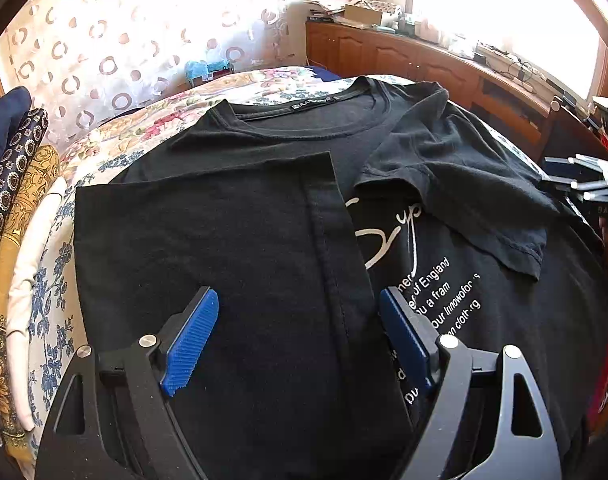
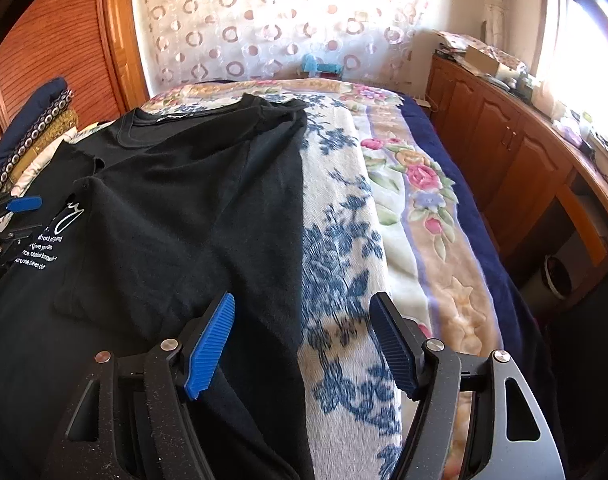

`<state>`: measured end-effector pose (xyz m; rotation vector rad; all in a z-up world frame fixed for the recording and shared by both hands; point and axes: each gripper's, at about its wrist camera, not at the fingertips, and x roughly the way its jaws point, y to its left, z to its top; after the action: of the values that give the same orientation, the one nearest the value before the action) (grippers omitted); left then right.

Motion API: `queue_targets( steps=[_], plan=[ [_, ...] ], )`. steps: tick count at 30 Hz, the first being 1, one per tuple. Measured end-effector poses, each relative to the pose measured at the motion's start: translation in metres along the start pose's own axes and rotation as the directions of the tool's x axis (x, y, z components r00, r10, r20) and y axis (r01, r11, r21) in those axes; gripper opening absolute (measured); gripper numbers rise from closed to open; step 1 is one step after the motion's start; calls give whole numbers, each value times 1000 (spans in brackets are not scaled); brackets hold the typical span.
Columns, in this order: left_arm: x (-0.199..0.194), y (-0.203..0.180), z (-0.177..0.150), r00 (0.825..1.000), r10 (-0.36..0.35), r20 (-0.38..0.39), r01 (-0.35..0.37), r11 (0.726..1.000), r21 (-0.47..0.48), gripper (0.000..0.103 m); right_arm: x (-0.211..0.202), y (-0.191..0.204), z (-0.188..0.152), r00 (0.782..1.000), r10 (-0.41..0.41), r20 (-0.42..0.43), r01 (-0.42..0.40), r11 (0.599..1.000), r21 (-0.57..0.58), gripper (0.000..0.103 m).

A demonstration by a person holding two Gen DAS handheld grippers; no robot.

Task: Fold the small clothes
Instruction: 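Move both open grippers to the edge of the folded black T-shirt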

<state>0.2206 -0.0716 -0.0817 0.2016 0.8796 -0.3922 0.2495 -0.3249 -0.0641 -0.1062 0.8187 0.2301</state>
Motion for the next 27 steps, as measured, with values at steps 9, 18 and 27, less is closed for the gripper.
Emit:
queue_targets(
  steps=[9,18,27],
  plan=[
    [-4,7,4,1000,-9,-15,9,1000,8,83,25,-3,63,997,73,20,-72,997,-23,72],
    [-25,64,24,996,77,53,-74,995,-64,83,90,-12,115,994,106,-20,-107,993,-54,72],
    [-25,106,22,987,152,57,-143,981,-132,83,126,-18,134,991,136,-16,-137,988,-72,57]
  ],
)
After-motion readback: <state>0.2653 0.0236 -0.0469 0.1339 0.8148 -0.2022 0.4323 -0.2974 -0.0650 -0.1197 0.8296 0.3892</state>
